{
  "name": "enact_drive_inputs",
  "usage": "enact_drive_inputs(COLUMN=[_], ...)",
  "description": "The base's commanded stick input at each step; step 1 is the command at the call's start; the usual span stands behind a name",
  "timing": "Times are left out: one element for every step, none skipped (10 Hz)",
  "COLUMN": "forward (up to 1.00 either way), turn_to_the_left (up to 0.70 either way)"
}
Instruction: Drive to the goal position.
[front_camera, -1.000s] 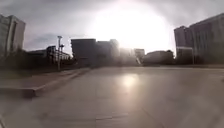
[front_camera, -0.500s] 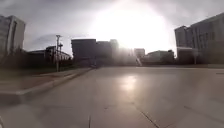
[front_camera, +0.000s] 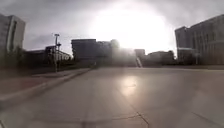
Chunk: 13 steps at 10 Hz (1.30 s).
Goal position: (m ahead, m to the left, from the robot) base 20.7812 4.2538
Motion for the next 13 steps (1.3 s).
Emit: enact_drive_inputs(forward=[0.85,0.85,0.85,0.85,0.85,0.85,0.85,0.85,0.85,0.85,0.85,0.85,0.85], turn_to_the_left=[0.00,0.00,0.00,0.00,0.00,0.00,0.00,0.00,0.00,0.00,0.00,0.00,0.00])
